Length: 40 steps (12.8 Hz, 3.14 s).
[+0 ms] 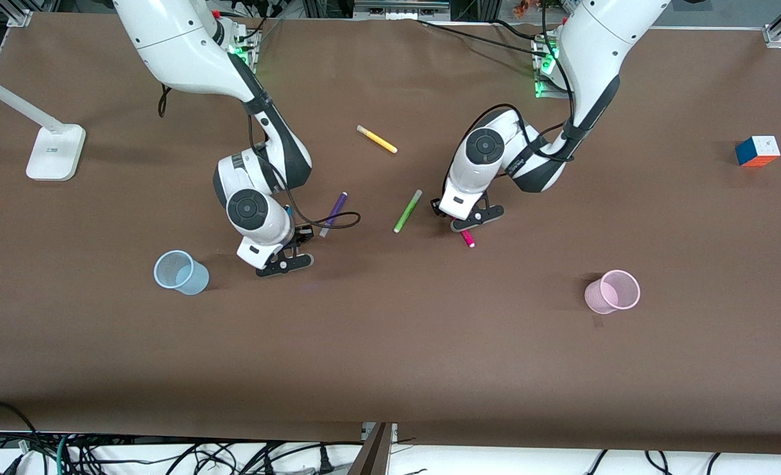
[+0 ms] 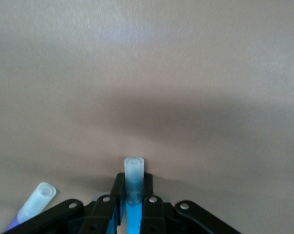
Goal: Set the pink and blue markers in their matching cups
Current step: 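Close the right gripper on the blue marker while the left gripper grasps pink, then carry the blue marker to the blue cup while the left gripper carries pink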
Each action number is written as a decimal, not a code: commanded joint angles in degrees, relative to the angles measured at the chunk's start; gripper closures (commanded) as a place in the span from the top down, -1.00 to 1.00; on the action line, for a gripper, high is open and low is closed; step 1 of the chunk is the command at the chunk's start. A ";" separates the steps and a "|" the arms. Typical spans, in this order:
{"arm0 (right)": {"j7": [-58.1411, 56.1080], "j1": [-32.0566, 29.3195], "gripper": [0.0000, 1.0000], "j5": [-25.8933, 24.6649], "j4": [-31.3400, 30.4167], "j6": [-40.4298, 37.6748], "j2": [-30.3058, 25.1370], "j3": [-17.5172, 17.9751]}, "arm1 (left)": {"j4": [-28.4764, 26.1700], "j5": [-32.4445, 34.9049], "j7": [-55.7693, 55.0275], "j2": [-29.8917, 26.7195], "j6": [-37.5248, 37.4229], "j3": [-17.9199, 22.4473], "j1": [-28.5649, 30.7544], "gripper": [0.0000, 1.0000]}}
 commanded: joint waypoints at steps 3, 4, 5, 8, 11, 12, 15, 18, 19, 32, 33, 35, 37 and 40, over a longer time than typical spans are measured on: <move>-10.22 -3.98 -0.85 0.74 4.95 -7.77 -6.48 -2.26 | 1.78 1.72 -2.48 1.42 -0.08 0.38 -0.57 -0.87; -14.26 -5.12 -0.85 0.74 8.20 -12.69 -7.10 -2.52 | 1.78 1.72 -2.48 1.42 -0.26 0.30 -0.57 -1.00; -18.57 -5.91 -0.83 0.82 11.02 -16.91 -7.89 -3.22 | 1.78 1.72 -2.48 1.42 -0.52 0.30 -0.57 -1.00; -31.49 -8.28 -0.79 1.43 14.56 -21.00 -10.52 -4.72 | 3.09 1.28 -2.48 1.07 -1.74 0.30 0.22 -1.00; -50.79 -14.16 -0.79 11.86 14.65 -20.91 -11.33 -4.64 | 10.27 0.67 -2.39 0.89 -15.50 0.30 0.40 -1.00; -58.96 -16.88 -0.79 16.42 14.65 -20.74 -11.15 -4.55 | 13.08 -1.07 -2.31 0.98 -19.81 0.21 0.83 -1.00; -78.58 -22.61 -0.79 26.20 14.39 -21.17 -10.45 -4.37 | 19.68 -10.20 -1.78 0.45 -28.97 0.03 7.23 -1.00; -94.06 -26.83 -0.79 34.72 14.21 -23.19 -7.82 -4.37 | 30.04 -16.80 -1.51 0.54 -40.39 0.03 12.33 -1.00; -98.63 -27.45 -0.79 37.27 14.21 -23.46 -6.94 -4.37 | 32.60 -19.87 -1.51 0.45 -42.95 0.03 15.48 -1.00; -111.51 -30.09 0.99 46.00 9.64 -26.54 -5.26 -4.37 | 36.93 -41.25 -2.66 -0.17 -41.66 0.38 35.64 -1.00; -109.60 -30.09 1.00 46.00 10.07 -26.54 -5.43 -4.37 | 36.67 -42.74 -2.66 0.01 -41.31 0.64 36.60 -1.00; -101.02 -30.09 1.00 45.83 10.69 -26.54 -5.96 -4.37 | 33.35 -46.86 -2.57 -0.16 -38.16 0.65 39.76 -1.00; -90.56 -29.74 1.00 43.90 13.49 -26.54 -6.05 -4.46 | 30.53 -48.90 -2.48 -0.25 -35.95 0.65 41.00 -1.00; -71.50 -29.48 1.00 35.40 17.27 -26.54 -6.05 -4.37 | 23.68 -48.90 -1.69 -1.39 -30.70 0.47 41.00 -1.00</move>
